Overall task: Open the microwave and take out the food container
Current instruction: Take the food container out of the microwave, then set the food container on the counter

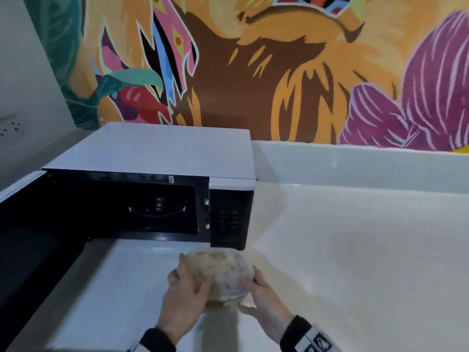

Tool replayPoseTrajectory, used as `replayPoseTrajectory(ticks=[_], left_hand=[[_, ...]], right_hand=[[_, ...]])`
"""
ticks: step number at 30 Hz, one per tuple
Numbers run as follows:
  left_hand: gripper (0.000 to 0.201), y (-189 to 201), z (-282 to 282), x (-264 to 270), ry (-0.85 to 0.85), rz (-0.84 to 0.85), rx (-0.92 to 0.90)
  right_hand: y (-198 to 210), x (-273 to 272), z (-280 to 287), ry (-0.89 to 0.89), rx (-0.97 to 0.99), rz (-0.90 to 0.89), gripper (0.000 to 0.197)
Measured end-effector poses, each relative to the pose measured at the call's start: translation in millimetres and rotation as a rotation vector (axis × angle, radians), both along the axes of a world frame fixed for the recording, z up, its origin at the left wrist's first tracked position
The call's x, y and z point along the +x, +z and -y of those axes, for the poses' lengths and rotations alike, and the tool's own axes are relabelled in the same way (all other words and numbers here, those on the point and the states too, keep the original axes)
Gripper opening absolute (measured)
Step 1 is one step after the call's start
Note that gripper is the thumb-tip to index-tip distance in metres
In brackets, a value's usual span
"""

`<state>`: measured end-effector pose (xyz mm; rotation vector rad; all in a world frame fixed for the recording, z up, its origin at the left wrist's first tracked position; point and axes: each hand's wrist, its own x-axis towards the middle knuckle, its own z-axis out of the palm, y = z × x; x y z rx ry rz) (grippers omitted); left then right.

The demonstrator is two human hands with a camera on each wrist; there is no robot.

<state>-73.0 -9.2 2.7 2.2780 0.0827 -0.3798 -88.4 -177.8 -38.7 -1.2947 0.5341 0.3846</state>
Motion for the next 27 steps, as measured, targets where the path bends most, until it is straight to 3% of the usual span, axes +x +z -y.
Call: replayPoseTrajectory(ticks=[6,14,18,22,25,27], left_hand=[[0.084,-29.7,121.4,-29.7,-0.215,-0.060,-0.210],[0.076,-48.9,207.8,-40.0,-0.293,-0.077,-0.274],[0.080,-56.3,215.6,-34.6,-0.273,-0.062,-0.260],[0.077,-51.6,200.9,-27.0,-0.380,-0.063,-0.187],[0.069,-28.2,158.6,-20.7,-0.444,0.132,-0.068],[0.061,0.1,111.4,-14.4,-0.361,0.376,-0.023]], right_hand=[[-13.3,-64.4,114.5,-0.273,-0.156,0.026,0.043],[-11.0,-81.4,194.2,-0.363,-0.271,0.008,0.032],[-7.8,-70.9,198.1,-0.367,-0.292,0.011,0.034],[-8.7,-64.7,196.9,-0.424,-0.311,0.002,0.048],[-11.5,-62.3,193.3,-0.451,-0.341,-0.018,0.053],[-15.1,-61.1,193.1,-0.487,-0.353,-0.002,0.057]])
